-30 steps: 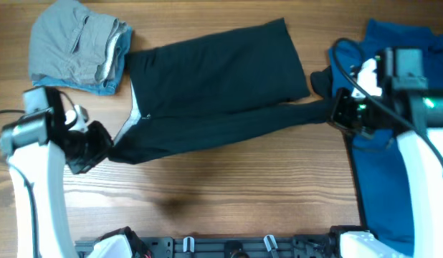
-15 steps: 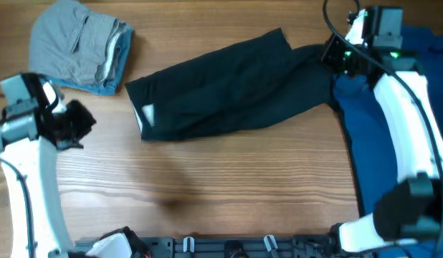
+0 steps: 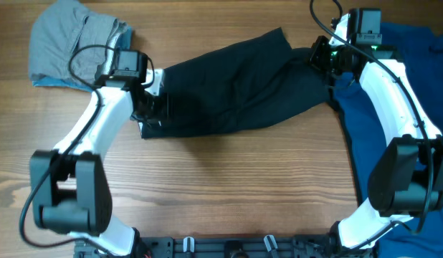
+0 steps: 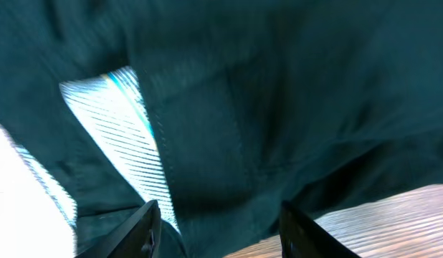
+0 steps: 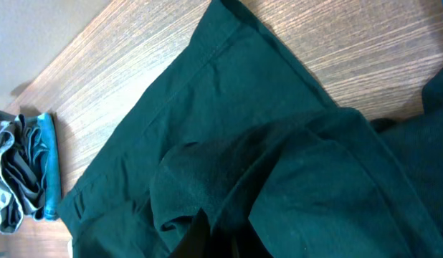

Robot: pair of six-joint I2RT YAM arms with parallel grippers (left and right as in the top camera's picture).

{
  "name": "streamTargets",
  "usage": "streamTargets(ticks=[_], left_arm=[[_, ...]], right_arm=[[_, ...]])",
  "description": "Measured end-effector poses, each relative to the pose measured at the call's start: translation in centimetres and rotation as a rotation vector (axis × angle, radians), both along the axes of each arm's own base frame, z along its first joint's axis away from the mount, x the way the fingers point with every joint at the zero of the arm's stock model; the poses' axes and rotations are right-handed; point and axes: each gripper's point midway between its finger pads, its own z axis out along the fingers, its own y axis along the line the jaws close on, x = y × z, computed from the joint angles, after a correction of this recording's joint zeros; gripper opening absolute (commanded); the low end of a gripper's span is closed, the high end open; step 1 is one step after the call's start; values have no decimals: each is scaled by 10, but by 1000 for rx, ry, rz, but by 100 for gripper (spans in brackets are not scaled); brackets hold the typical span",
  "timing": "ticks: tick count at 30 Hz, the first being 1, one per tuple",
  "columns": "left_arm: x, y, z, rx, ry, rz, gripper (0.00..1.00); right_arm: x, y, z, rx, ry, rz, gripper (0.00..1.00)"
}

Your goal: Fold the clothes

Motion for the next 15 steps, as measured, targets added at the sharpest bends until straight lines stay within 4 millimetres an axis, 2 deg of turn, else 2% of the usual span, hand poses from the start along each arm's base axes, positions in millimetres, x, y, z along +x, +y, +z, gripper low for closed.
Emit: streamTargets(ticks=[3,4,5,6,7,8,9,10,15], left_arm=[[-18,3,-24,30,118,-7,54],[-19,3,-26,33,125,-7,51],[-19,3,-26,34,125,-7,45],[-19,4,-26,37,125,-7,33],[-19,4,-26,40,124,-9,25],[-19,4,-26,41,124,-11,24],[-19,4,-26,43,122,-18,13],[-20,4,-26,40,126,-17,6],[-39,5,-27,43,206,-22,4]], right_arm=[[-3,0,-2,1,17,1,4],[-4,0,-2,1,18,1,4],[-3,0,-2,1,17,1,4],[-4,0,-2,1,18,1,4],[-4,0,-2,1,18,1,4],[-4,0,-2,1,18,2,4],[-4,0,-2,-1,17,4,4],[-4,0,-2,-1,17,4,4],[-5,0,-3,-3,20,7,4]])
